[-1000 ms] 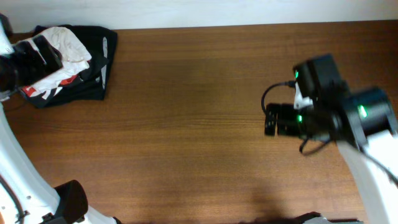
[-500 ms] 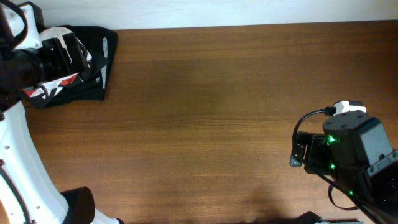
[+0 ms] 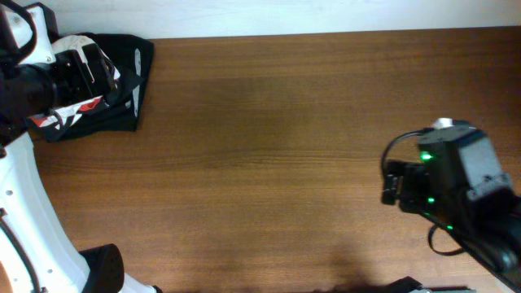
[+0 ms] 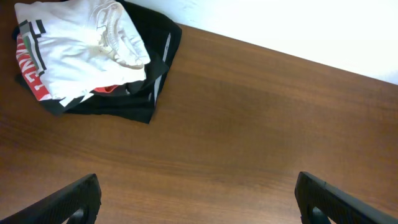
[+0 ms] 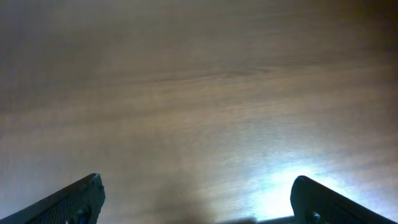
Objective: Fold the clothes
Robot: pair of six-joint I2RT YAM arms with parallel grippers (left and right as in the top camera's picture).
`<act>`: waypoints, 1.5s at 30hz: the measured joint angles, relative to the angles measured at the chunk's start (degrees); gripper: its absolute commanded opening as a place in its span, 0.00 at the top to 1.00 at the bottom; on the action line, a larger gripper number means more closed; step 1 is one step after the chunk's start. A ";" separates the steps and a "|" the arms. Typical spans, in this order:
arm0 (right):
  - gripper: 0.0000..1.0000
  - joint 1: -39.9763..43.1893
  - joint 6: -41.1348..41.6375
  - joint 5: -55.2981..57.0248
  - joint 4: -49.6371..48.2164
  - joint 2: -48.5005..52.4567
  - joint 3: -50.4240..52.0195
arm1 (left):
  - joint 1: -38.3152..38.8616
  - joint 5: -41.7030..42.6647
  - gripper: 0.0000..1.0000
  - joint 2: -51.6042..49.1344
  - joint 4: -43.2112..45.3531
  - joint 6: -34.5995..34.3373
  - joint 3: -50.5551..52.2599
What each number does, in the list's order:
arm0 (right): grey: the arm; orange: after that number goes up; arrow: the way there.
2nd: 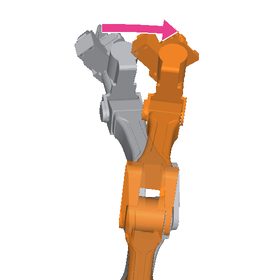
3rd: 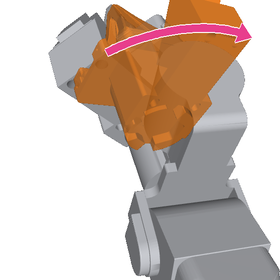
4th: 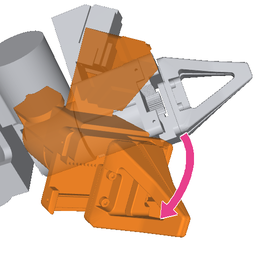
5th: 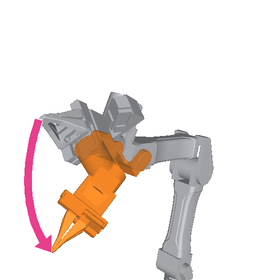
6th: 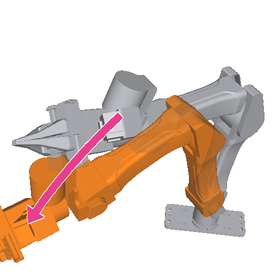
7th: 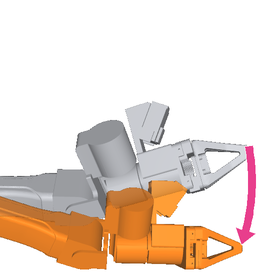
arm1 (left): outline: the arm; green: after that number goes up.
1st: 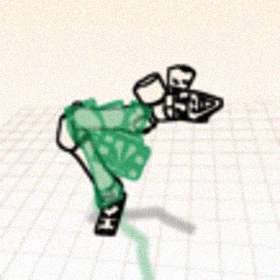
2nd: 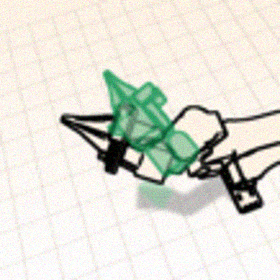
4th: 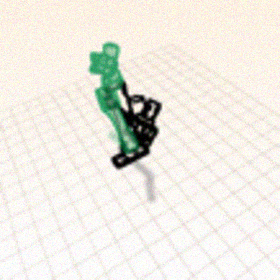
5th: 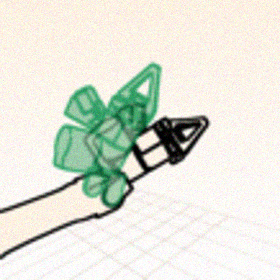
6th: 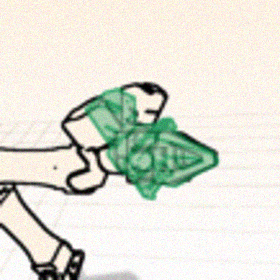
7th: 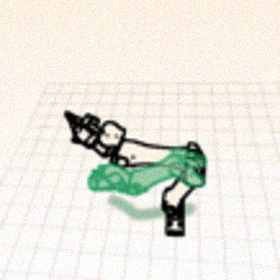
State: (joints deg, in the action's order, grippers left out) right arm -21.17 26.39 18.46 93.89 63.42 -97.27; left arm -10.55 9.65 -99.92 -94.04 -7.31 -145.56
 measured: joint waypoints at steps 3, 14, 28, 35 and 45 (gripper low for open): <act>0.01 10.34 -0.68 0.22 -4.37 -5.60 0.13 | 0.00 -0.04 0.01 0.00 -0.04 0.00 0.07; 0.01 21.55 -0.70 -0.61 -19.98 -38.10 18.21 | 0.00 -0.13 0.01 0.02 -0.09 0.00 0.17; 0.01 21.33 -0.74 -4.63 -44.02 -62.55 55.32 | 0.00 -0.24 0.01 0.07 -0.07 0.02 0.22; 0.01 18.97 -3.32 -4.63 -56.02 -62.77 62.38 | 0.00 -0.24 0.01 0.07 -0.02 0.02 0.22; 0.01 18.97 -9.38 -4.63 -82.75 -62.79 75.56 | 0.00 -0.24 0.01 0.07 -0.04 0.02 0.22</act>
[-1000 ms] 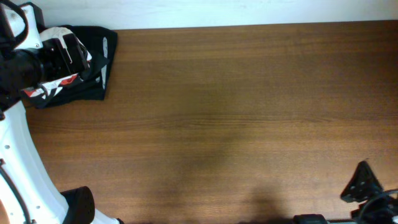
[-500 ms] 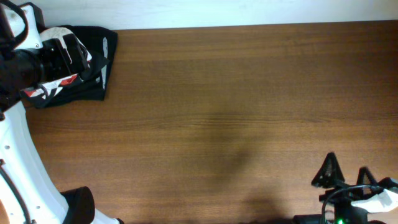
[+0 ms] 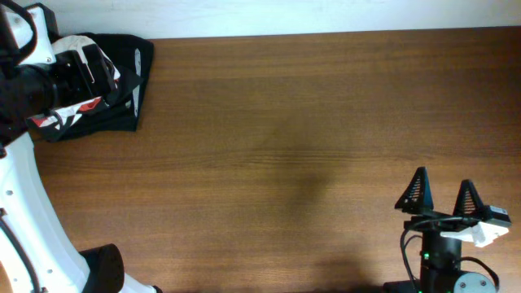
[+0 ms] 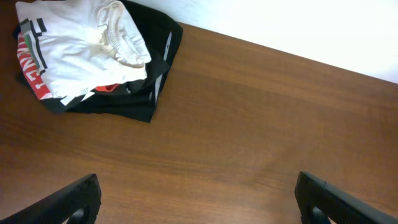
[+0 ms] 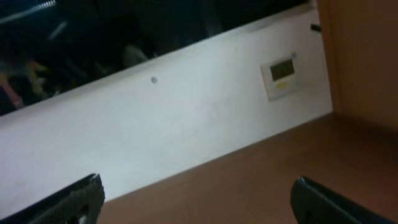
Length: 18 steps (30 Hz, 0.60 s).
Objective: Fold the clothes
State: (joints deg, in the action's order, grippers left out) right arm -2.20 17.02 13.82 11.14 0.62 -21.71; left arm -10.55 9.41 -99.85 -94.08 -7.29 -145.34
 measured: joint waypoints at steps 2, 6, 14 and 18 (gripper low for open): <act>0.01 0.00 -1.53 0.00 -3.82 0.00 2.23 | 0.00 0.00 0.01 0.00 -0.02 0.00 0.00; 0.01 0.00 -2.69 -1.36 -17.57 0.00 10.34 | 0.00 0.02 0.01 0.00 -0.02 0.00 0.00; 0.01 0.00 -3.32 -4.55 -29.90 0.00 18.67 | 0.00 0.00 0.01 0.00 -0.02 0.00 0.00; 0.01 0.00 -3.72 -5.07 -36.13 0.00 19.58 | 0.00 0.02 0.01 0.00 -0.02 0.00 0.00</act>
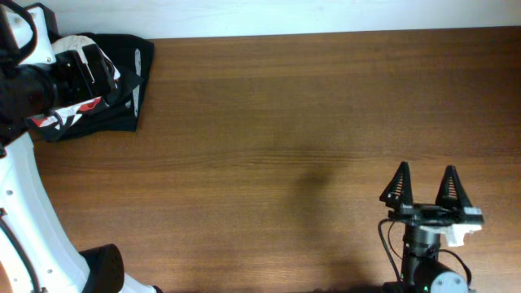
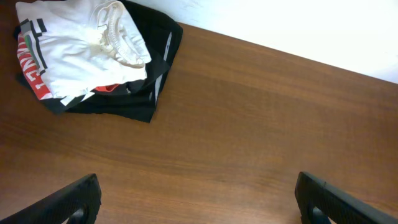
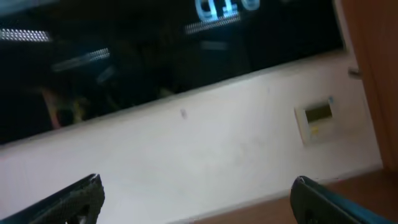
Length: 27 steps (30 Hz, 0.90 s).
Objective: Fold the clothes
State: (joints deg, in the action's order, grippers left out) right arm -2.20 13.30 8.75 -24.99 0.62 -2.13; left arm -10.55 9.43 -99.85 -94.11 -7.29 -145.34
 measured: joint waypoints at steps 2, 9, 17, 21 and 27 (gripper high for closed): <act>0.01 0.00 -0.98 -0.33 -5.77 -0.02 0.98 | 0.00 0.00 0.01 0.00 -0.02 0.00 0.00; 0.01 0.00 -2.99 -1.22 4.42 -0.11 1.29 | 0.00 0.00 0.01 0.00 0.00 0.00 0.00; 0.01 0.00 -6.14 -2.51 28.57 0.11 1.55 | 0.00 -0.02 0.01 0.00 -0.02 0.00 0.00; 0.01 0.00 -8.76 -3.13 28.63 0.11 1.55 | 0.00 -0.02 0.01 0.00 0.00 0.00 0.00; 0.01 0.00 -9.29 -3.37 28.65 0.11 1.55 | 0.00 -0.02 0.01 0.00 0.00 0.00 0.00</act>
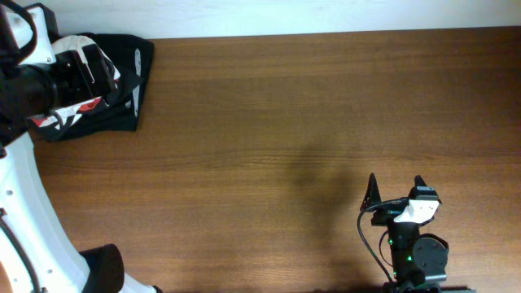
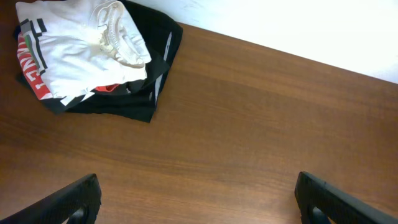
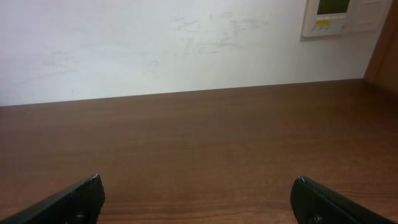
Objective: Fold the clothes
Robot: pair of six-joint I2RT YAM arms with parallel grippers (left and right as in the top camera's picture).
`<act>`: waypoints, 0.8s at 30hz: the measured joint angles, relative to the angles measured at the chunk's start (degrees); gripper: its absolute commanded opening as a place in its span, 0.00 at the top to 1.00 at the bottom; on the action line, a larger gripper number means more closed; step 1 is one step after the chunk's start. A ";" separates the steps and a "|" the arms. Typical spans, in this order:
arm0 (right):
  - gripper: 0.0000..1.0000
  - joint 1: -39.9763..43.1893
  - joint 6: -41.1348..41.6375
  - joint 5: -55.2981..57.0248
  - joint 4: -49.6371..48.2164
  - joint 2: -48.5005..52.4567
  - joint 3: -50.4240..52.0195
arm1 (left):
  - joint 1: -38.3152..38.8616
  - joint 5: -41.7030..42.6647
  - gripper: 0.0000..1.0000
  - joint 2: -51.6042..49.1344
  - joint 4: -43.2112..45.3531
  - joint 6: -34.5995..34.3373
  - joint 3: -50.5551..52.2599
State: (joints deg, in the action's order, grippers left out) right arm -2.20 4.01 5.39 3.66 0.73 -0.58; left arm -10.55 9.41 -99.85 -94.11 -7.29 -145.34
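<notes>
The clothes are one pile at the table's far left corner: a white garment with red print [image 2: 68, 50] lies bunched on a black garment [image 2: 140, 81]. From overhead the pile [image 1: 122, 89] is partly hidden under my left arm. My left gripper [image 2: 199, 205] hangs open over bare wood to the right of the pile, holding nothing. My right gripper [image 1: 395, 191] stands open near the front right edge, far from the clothes, fingers pointing toward the far wall; in its own view the right gripper [image 3: 198, 199] has only tabletop between the fingers.
The brown wooden table [image 1: 285, 122] ends at a white wall along the far side. A wall panel [image 3: 339, 15] hangs above the far right. My left arm's white base [image 1: 24, 220] stands at the front left.
My right arm has shifted a little left at the front edge and tipped down: its view showed a dark window and wall, now tabletop and wall. Left arm and clothes are unchanged.
First my right gripper faced straight down at the wood over the right side of the table. Then it stood at the front right edge looking up at the wall, then higher at a window, and now level across the table. The left gripper stayed open beside the pile.
</notes>
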 measured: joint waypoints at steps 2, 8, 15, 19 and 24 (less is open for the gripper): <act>0.01 0.00 -0.04 -0.02 0.00 0.00 0.00 | 0.00 0.00 0.01 0.00 0.00 0.00 0.00; 0.02 0.00 -0.13 -0.17 0.00 0.00 0.00 | 0.00 0.00 0.01 0.00 0.00 0.00 0.00; 0.01 0.00 -0.17 -0.17 0.00 0.00 0.00 | 0.00 0.00 0.01 0.00 0.00 0.00 0.00; 0.01 0.00 -0.15 -0.17 0.00 0.00 0.00 | 0.00 0.00 0.01 0.00 0.04 0.00 0.15; 0.01 0.00 -0.20 -0.31 0.02 0.00 0.00 | 0.00 -0.04 0.01 3.67 2.14 0.02 13.86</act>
State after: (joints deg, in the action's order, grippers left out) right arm -2.20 3.81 5.08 3.68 0.73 -0.58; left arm -10.55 9.37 -96.18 -91.96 -7.27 -131.48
